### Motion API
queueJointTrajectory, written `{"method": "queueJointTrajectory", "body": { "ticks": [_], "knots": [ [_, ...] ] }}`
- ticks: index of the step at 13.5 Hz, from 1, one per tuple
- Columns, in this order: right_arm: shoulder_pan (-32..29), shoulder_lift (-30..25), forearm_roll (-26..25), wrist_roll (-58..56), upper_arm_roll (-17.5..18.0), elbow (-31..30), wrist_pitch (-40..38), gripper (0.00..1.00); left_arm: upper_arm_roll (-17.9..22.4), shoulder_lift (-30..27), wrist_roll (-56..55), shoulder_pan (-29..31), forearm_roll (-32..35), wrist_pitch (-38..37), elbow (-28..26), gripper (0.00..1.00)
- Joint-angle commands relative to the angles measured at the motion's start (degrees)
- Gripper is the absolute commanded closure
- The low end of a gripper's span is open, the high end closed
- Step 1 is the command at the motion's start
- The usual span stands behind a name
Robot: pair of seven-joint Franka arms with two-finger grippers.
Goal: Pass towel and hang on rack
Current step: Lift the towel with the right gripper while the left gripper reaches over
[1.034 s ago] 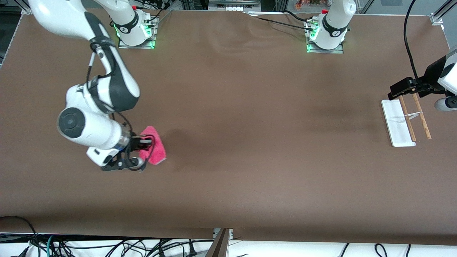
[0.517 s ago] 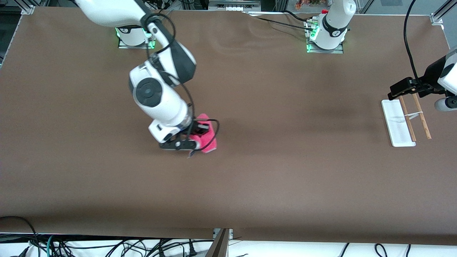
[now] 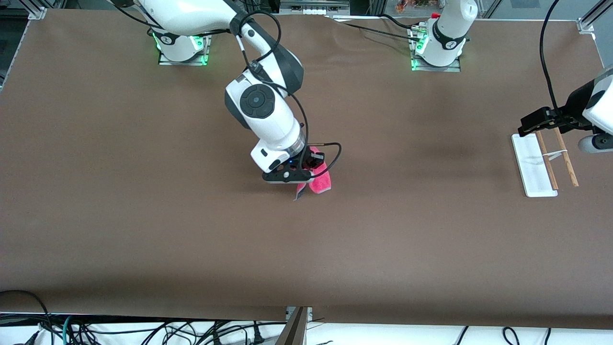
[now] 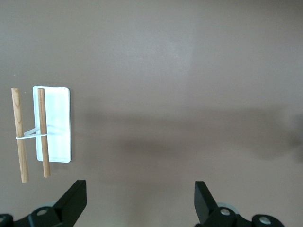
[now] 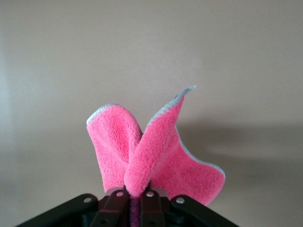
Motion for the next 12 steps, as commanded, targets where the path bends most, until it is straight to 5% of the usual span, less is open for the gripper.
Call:
{"method": "queueJointTrajectory", "body": {
  "ticks": [1, 9, 12],
  "knots": [
    [0.69, 0.35, 0.78, 1.31, -0.27, 1.76, -0.46, 1.0, 0.06, 2.13, 6.65, 0.11, 0.96, -1.18, 2.11, 0.0],
    [0.52, -0.88, 7.71, 1.22, -0.36, 4.48, -0.81, 1.0, -0.11, 9.06, 13.89, -0.49, -17.32, -1.19, 2.02, 0.0],
    [0.26, -1.06, 10.79, 1.22, -0.36, 5.1, -0.72, 1.0, -0.02, 13.63, 14.06, -1.64, -30.99, -0.66, 2.19, 0.0]
  ]
}}
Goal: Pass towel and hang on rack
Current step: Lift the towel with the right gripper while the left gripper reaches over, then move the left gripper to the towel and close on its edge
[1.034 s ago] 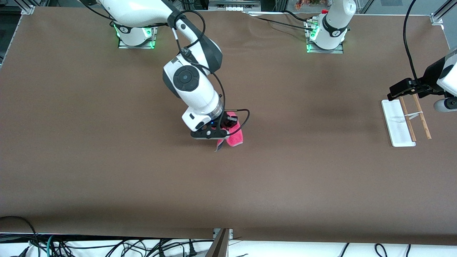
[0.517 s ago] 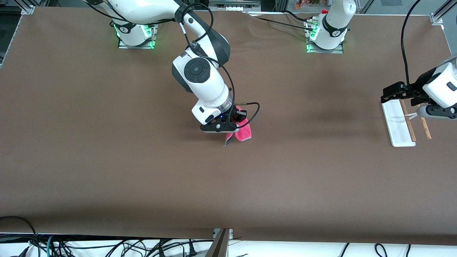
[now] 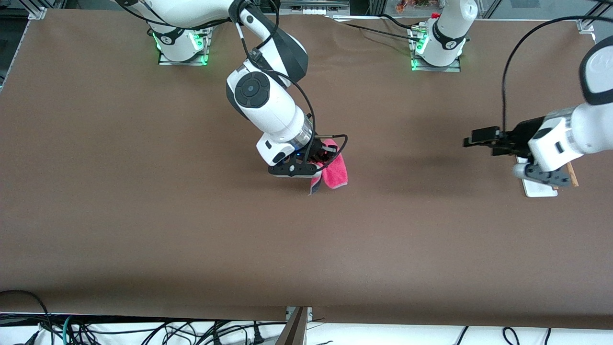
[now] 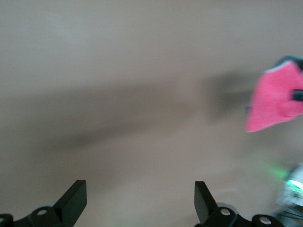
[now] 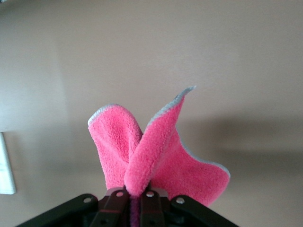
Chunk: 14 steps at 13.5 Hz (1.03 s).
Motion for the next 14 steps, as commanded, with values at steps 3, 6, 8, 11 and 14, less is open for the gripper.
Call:
{"method": "queueJointTrajectory", "body": {
  "ticks": [3, 6, 8, 11, 14],
  "knots": [
    [-0.21, -1.13, 2.78, 0.44, 0.07, 0.27, -0.68, 1.0, 0.19, 9.42, 1.66, -1.9, -19.16, 0.35, 2.29, 0.0],
    [-0.21, -1.74, 4.53, 0.44, -0.02, 0.36, -0.68, 1.0, 0.19, 11.19, 2.18, -5.66, -25.69, 5.61, 2.29, 0.0],
    [-0.3, -2.27, 4.54, 0.35, -0.02, 0.27, -0.85, 1.0, 0.19, 12.24, 2.18, -8.74, -28.15, 11.41, 2.29, 0.0],
    [-0.38, -2.27, 4.54, 0.35, -0.02, 0.36, -0.94, 1.0, 0.19, 14.88, 2.1, -10.51, -34.82, 13.8, 2.29, 0.0],
    [-0.47, -2.27, 4.54, 0.26, -0.02, 0.27, -0.94, 1.0, 0.19, 16.81, 2.1, -10.86, -37.83, 13.98, 2.29, 0.01]
  ]
}}
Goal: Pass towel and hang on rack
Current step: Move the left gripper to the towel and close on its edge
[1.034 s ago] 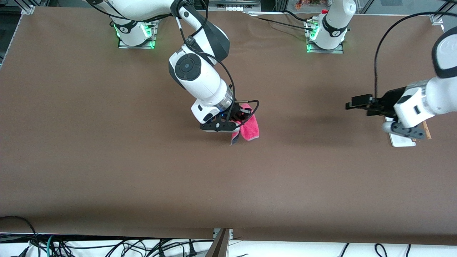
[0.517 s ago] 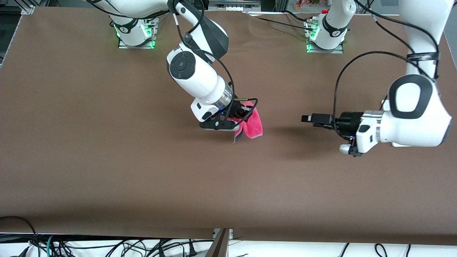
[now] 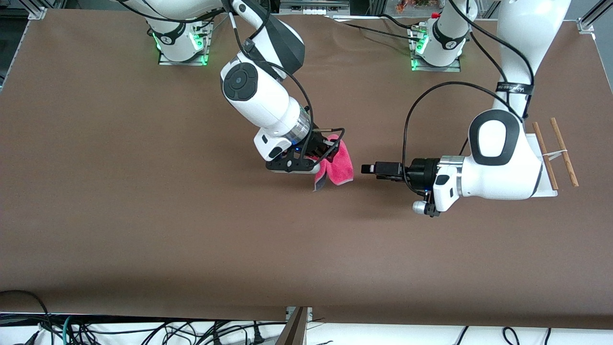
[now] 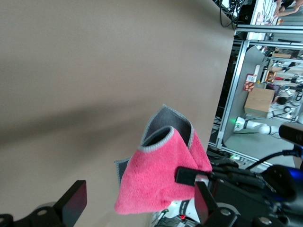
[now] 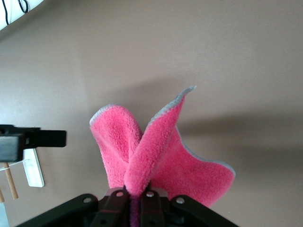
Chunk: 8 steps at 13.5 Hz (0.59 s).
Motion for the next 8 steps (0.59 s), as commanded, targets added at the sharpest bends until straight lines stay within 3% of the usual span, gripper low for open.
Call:
{"method": "queueJointTrajectory", "body": {
  "ticks": [1, 4, 8],
  "knots": [
    [-0.21, -0.57, 1.05, 0.24, -0.02, 0.1, -0.91, 1.0, 0.64, 2.32, 0.38, -0.77, -3.31, -0.13, 1.8, 0.05],
    [-0.21, -0.57, 1.05, 0.16, -0.02, 0.19, -0.91, 1.0, 0.64, 2.41, -0.14, -2.0, -3.58, 0.74, 1.8, 0.11],
    [-0.21, -0.57, 1.05, 0.07, -0.02, 0.19, -0.91, 1.0, 0.73, 2.5, -0.5, -4.1, -3.76, 2.68, 1.62, 0.12]
  ]
}}
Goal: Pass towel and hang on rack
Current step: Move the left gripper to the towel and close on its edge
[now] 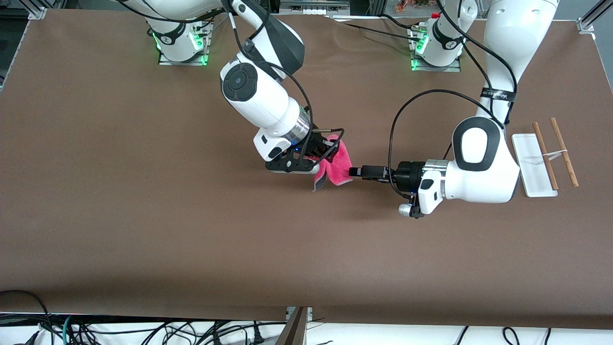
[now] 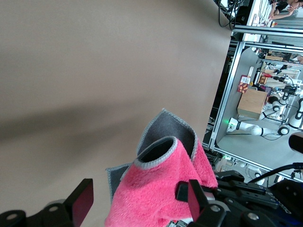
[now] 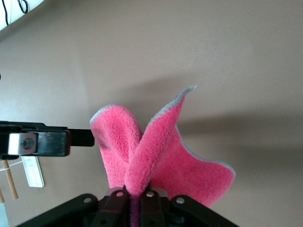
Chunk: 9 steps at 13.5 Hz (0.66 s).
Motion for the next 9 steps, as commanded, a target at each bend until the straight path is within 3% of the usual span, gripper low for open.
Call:
{"method": "queueJointTrajectory", "body": {
  "ticks": [1, 3, 4, 5, 9],
  "knots": [
    [-0.14, -0.57, 1.04, 0.07, -0.02, 0.19, -0.81, 1.0, 0.66, 1.26, -0.42, -1.6, -1.43, 0.69, 1.34, 0.15],
    [-0.14, -0.57, 1.04, 0.07, -0.02, 0.19, -0.81, 1.0, 0.66, 1.35, -0.77, -1.69, -1.52, 0.7, 1.34, 0.32],
    [-0.14, -0.57, 1.04, 0.07, -0.02, 0.19, -0.81, 1.0, 0.66, 1.61, -0.94, -1.69, -1.52, 0.7, 1.34, 0.34],
    [-0.14, -0.57, 1.04, 0.07, -0.02, 0.19, -0.81, 1.0, 0.66, 1.61, -0.94, -1.69, -1.43, 0.7, 1.34, 0.46],
    [-0.14, -0.57, 1.04, -0.02, -0.11, 0.54, -0.72, 1.0, 0.66, 1.7, -3.31, -2.04, -1.43, 0.61, 1.43, 0.49]
  ]
}}
